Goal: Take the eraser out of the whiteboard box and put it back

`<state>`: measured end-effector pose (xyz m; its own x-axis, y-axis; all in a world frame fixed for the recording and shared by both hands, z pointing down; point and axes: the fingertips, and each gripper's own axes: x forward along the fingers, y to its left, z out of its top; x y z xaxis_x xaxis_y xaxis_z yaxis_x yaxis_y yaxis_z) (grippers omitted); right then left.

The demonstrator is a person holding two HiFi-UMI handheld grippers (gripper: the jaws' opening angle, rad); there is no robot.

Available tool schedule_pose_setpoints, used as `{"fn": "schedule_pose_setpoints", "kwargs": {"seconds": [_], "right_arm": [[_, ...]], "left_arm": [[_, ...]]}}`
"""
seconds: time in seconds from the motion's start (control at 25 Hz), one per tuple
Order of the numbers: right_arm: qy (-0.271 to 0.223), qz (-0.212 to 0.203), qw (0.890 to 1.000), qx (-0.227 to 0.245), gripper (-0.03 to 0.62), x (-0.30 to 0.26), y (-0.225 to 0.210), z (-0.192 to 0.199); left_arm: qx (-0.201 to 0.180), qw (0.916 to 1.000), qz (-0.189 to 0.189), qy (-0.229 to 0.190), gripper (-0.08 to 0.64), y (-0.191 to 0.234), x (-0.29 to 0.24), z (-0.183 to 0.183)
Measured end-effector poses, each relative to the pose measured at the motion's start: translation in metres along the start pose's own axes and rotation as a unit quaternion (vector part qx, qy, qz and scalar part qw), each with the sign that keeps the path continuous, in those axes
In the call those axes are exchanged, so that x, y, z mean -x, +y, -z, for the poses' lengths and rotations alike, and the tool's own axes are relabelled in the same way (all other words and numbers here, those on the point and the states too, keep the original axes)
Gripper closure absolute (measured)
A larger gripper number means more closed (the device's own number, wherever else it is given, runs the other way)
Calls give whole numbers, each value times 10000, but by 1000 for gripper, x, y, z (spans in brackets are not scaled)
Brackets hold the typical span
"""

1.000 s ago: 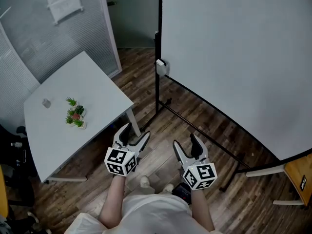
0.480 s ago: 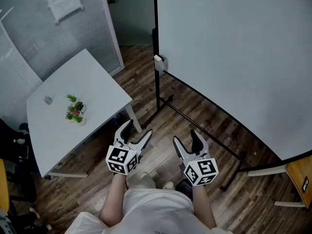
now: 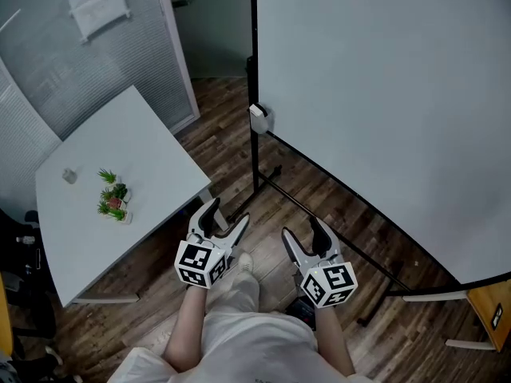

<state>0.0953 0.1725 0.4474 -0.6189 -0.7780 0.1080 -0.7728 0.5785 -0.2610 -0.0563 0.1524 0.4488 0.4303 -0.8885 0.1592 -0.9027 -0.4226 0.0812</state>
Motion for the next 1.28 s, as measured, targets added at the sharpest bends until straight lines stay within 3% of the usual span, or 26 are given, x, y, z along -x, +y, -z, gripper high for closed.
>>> {"fn": "schedule_pose_setpoints", "kwargs": {"seconds": [0.4,0.76,1.28], "right_arm": [[163,158,9997,-10,281,-126,-51,-25],[237,419,9988,52,281,-200,-78,-41],[163,700,9974,48,281,-242,-84,-44]], "left_arm": [[-24,9993,353,105,233,79,-118,-24],[-1,9974,721,40,225,126,-194,-41],[163,9940,1080,-21,222,158,-235,-41]]}}
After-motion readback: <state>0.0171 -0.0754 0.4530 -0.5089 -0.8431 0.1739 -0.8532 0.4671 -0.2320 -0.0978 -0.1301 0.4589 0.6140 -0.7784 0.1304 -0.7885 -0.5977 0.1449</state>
